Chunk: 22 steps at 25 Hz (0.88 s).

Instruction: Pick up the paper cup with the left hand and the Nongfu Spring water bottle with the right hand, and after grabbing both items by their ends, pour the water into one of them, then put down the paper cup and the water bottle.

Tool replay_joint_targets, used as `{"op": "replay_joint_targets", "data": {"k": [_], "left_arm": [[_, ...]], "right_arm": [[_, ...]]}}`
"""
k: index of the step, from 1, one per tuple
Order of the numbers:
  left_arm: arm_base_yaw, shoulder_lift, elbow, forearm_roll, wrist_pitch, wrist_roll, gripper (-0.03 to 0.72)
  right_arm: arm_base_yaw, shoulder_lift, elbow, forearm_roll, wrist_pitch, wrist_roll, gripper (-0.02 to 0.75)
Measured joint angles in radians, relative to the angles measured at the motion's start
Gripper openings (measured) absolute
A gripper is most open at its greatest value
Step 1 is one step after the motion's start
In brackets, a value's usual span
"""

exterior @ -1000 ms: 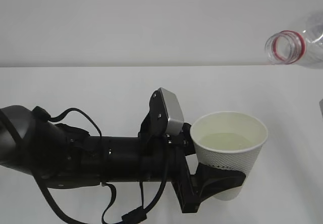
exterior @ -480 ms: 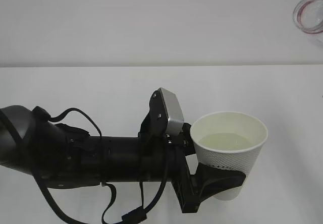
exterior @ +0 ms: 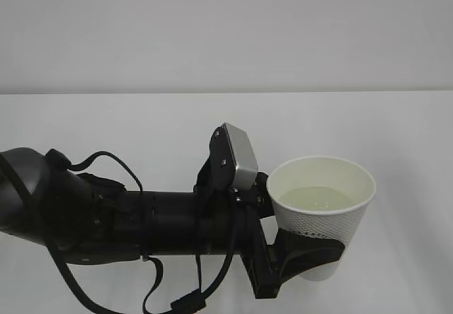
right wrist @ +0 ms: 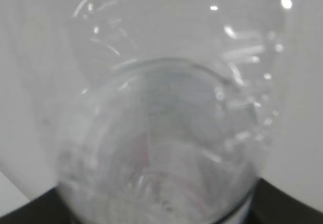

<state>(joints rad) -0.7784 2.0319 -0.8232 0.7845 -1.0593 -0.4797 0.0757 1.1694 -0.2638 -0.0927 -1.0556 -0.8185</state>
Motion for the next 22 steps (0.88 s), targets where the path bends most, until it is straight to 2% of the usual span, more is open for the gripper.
{"op": "replay_joint_targets", "data": {"k": [12, 22], "left_arm": [[0.000, 0.000, 0.000, 0.000, 0.000, 0.000, 0.543], [0.000, 0.000, 0.000, 0.000, 0.000, 0.000, 0.543]], "right_arm": [[0.000, 0.000, 0.000, 0.022, 0.004, 0.145, 0.386], [0.000, 0.000, 0.000, 0.022, 0.023, 0.431, 0.386]]}}
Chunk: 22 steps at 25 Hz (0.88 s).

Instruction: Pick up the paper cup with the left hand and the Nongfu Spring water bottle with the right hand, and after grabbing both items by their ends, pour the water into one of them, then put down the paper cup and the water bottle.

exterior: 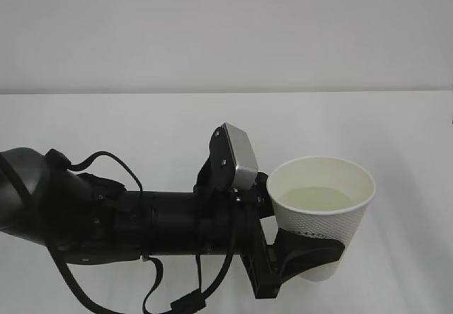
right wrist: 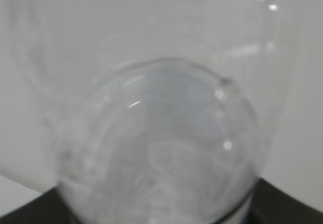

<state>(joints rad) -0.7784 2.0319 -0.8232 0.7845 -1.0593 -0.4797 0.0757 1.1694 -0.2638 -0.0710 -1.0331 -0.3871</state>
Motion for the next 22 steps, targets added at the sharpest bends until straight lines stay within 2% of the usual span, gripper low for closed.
{"op": "replay_joint_targets", "data": {"k": [11, 22], "left_arm": [[0.000, 0.000, 0.000, 0.000, 0.000, 0.000, 0.543], [0.000, 0.000, 0.000, 0.000, -0.002, 0.000, 0.543]], "right_arm": [[0.000, 0.000, 0.000, 0.000, 0.007, 0.210, 0.386], [0.000, 0.000, 0.000, 0.000, 0.102, 0.361, 0.386]]}}
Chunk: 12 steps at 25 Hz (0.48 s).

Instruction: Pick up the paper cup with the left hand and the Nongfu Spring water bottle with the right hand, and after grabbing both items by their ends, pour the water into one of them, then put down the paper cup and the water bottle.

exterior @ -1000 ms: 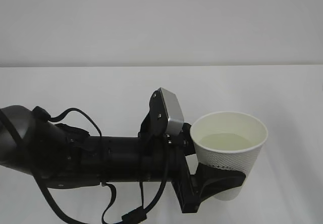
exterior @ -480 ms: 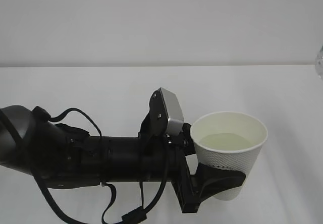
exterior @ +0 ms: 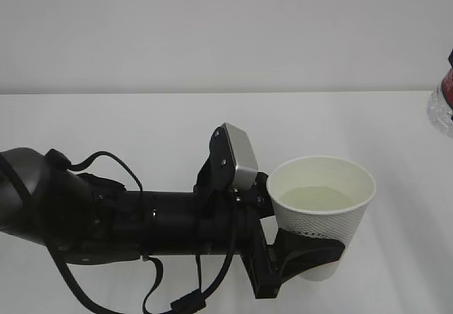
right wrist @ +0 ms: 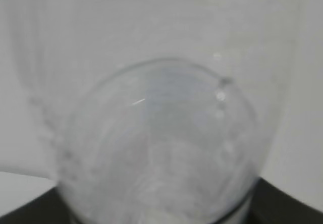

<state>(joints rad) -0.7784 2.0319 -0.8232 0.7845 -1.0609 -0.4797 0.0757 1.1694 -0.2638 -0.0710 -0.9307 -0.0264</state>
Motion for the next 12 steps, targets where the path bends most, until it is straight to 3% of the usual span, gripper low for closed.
{"op": "replay_joint_targets", "data": {"k": [12], "left_arm": [[0.000, 0.000, 0.000, 0.000, -0.042, 0.000, 0.543]], "right_arm": [[0.000, 0.000, 0.000, 0.005, 0.154, 0.068, 0.386]]}}
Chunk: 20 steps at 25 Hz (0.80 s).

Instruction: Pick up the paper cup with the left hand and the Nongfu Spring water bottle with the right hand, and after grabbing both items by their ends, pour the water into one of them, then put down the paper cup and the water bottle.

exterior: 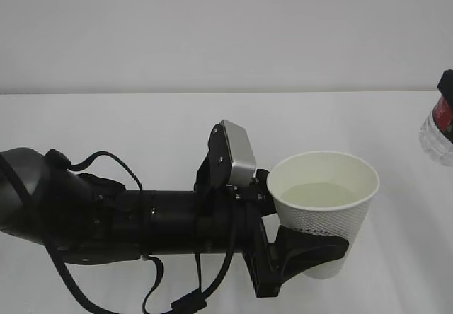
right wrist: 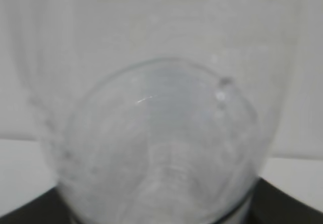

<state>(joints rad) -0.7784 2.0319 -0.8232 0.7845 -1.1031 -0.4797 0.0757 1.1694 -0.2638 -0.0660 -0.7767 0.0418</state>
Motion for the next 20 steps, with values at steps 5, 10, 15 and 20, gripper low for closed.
{"op": "replay_joint_targets", "data": {"k": [5, 10, 15, 20], "left_arm": [[0.000, 0.000, 0.000, 0.000, -0.002, 0.000, 0.543], [0.000, 0.000, 0.000, 0.000, -0.002, 0.000, 0.543], [0.000, 0.000, 0.000, 0.000, -0.002, 0.000, 0.543], [0.000, 0.000, 0.000, 0.000, -0.002, 0.000, 0.543]], "right_arm": [[0.000, 0.000, 0.016, 0.009, 0.038, 0.000, 0.386], [0.000, 0.000, 0.040, 0.036, 0.044, 0.000, 0.386], [0.000, 0.000, 0.042, 0.040, 0.044, 0.002, 0.386], [0.000, 0.036, 0.042, 0.042, 0.036, 0.002, 0.386]]}}
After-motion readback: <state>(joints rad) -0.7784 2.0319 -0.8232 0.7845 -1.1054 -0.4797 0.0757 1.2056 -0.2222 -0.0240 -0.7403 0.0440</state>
